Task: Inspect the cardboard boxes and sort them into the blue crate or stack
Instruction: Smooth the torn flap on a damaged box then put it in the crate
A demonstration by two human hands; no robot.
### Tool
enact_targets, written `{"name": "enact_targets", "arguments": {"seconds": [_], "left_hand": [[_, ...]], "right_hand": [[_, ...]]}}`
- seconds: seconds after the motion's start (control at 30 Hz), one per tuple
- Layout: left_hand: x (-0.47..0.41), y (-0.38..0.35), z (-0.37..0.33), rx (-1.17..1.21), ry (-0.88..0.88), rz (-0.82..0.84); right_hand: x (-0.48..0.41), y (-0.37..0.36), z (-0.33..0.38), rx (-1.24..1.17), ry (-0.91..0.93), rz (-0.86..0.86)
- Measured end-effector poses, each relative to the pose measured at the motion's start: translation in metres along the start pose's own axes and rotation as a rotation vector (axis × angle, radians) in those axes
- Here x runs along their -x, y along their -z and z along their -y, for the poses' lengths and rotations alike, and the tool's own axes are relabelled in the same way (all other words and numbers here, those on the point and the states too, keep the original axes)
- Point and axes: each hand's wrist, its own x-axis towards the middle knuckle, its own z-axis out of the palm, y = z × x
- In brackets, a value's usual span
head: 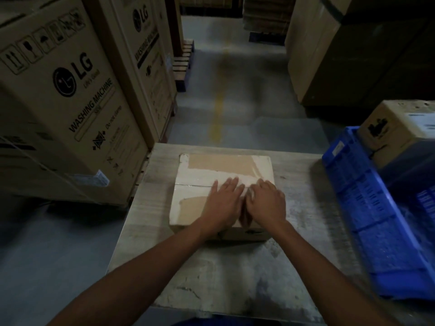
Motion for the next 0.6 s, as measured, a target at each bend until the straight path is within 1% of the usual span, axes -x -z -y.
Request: {"name": "enact_targets", "arguments": {"seconds": [0.1, 0.2, 0.3, 0.37, 0.4, 0.5, 0.6], "left_hand": [[0.01, -0.009, -0.005, -0.021, 0.009, 0.055], [0.007, -0.01, -0.004, -0.007, 0.014, 0.083], [0.007, 0.0, 0.003, 0.058, -0.037, 0.111], [0.013, 0.006, 0.01, 0.113, -0.091, 0.12], [0.017, 0.006, 0.013, 0.089, -0.116, 0.118], [0.025, -0.002, 0.017, -0.062, -0.151, 0.148], [0.024, -0.004, 0.014, -0.082, -0.149, 0.147]], "right_hand": [[0.019, -0.022, -0.006, 0.015, 0.028, 0.065], [0.015, -0.025, -0.013, -0.011, 0.057, 0.12], [0.008, -0.015, -0.023, -0.092, 0.096, 0.198], [0.01, -0.012, -0.029, -0.169, 0.11, 0.22], [0.014, -0.014, -0.031, -0.153, 0.125, 0.219], [0.029, -0.023, -0.032, 0.015, 0.171, 0.195], [0.031, -0.022, -0.03, 0.044, 0.169, 0.208]]}}
